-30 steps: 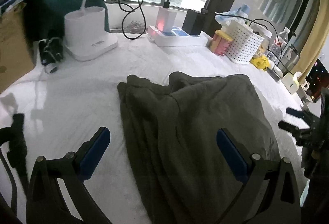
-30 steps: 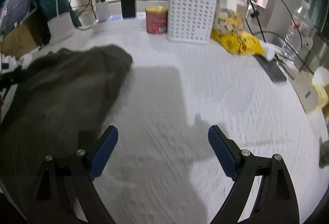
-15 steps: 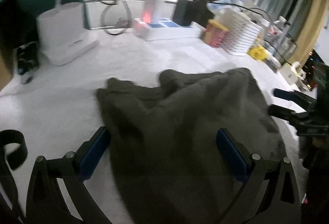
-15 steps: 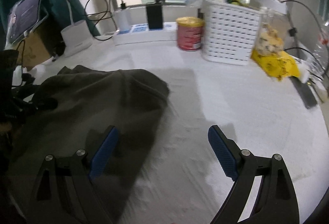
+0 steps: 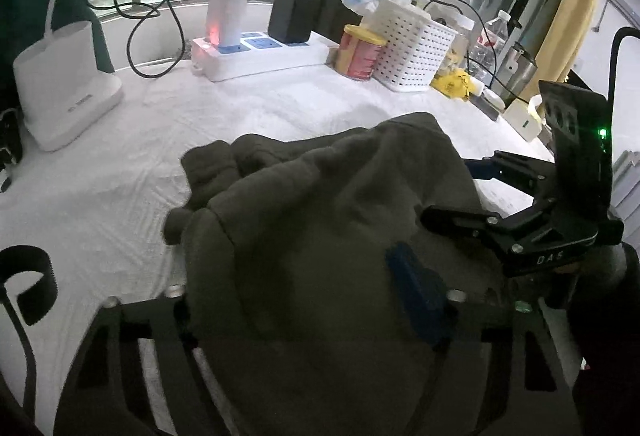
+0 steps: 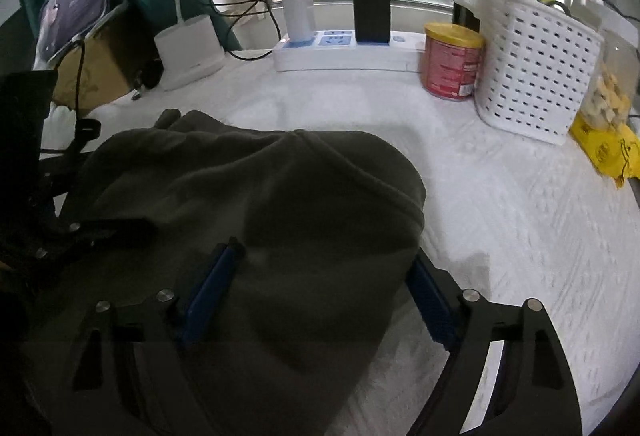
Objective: Fold small clothes
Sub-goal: 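Lift the gripped shirt end upward with both grippers together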
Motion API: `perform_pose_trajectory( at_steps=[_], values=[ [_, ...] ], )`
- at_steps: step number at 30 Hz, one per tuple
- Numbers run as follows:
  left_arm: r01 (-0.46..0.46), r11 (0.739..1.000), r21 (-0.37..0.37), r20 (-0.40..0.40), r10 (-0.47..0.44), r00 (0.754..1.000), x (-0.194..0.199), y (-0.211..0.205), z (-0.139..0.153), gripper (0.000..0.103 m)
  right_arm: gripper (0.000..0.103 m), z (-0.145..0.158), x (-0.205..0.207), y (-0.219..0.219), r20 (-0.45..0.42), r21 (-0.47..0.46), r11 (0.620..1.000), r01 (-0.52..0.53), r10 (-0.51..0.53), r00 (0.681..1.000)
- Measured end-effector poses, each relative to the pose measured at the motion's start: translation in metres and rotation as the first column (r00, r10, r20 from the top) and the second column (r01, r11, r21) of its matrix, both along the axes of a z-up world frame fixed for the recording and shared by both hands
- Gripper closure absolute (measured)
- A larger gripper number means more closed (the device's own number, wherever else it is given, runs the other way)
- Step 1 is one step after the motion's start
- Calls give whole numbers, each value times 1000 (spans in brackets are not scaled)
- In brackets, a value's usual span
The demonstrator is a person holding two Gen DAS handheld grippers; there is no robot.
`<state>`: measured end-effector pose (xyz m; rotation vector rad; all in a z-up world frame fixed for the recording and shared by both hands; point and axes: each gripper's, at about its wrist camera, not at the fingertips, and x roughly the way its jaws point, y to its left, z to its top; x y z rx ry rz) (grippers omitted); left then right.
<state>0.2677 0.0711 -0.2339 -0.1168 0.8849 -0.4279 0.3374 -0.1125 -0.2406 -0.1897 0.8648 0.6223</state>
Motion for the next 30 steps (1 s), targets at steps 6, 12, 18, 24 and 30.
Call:
perform_pose_trajectory(
  at_steps=[6, 12, 18, 24, 30],
  values=[
    [4, 999, 42, 7, -4, 1000, -1, -6, 0, 54, 32, 0, -7, 16, 25, -33, 998, -54, 55, 998],
    [11, 997, 76, 10, -12, 1000, -2, -13, 0, 74, 69, 0, -14, 22, 22, -2, 995, -104, 104, 994],
    [6, 995, 100, 27, -8, 1000, -8, -20, 4, 79, 80, 3, -18, 23, 31, 14, 994, -109, 108, 994],
    [-5, 996, 91, 41, 2, 999, -17, -25, 9, 80, 84, 6, -24, 19, 40, 42, 994, -96, 94, 995],
    [-21, 997, 69, 62, 17, 998, -30, -27, 14, 80, 85, 12, -34, 14, 47, 67, 993, -95, 92, 995]
  ],
)
